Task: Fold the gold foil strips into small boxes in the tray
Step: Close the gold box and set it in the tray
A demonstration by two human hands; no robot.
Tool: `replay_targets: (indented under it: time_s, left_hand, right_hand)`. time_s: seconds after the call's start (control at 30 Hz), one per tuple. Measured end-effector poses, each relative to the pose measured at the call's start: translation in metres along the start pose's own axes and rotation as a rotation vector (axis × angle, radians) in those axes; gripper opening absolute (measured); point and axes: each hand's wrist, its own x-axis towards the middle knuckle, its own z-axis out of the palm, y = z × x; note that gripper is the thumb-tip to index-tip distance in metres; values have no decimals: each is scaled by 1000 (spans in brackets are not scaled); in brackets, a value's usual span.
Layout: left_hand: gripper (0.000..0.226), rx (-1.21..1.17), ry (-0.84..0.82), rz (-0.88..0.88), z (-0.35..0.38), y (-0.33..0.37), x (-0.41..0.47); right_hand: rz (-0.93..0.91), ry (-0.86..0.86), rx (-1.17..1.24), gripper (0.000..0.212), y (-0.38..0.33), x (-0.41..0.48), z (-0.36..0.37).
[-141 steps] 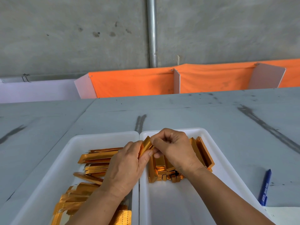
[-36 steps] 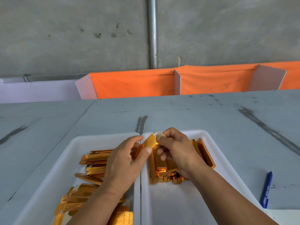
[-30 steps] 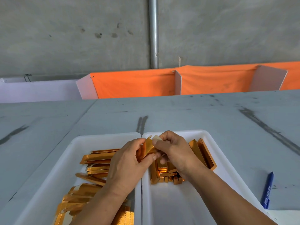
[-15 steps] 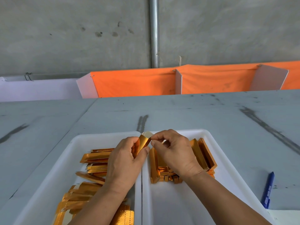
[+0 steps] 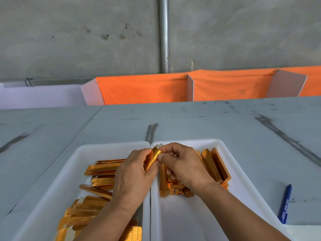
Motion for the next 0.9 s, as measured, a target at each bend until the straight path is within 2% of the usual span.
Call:
replay_targets:
  time_s: [0.3, 0.47, 0.73, 0.9]
  left_hand:
    - [34, -5, -8, 14, 1, 1, 0]
    - [36, -61, -6, -10, 3, 1, -1]
    - [37, -75, -30, -1, 3, 0, -1]
    - [38, -76, -52, 22, 4, 0, -2]
  right_hand:
    - [11, -44, -35, 8, -3, -1, -4]
    - [-27, 42, 15, 21, -3, 0, -4]
    - [-79, 141, -69, 12, 1, 3, -7]
    - [-132, 175, -126, 23, 1, 4, -7]
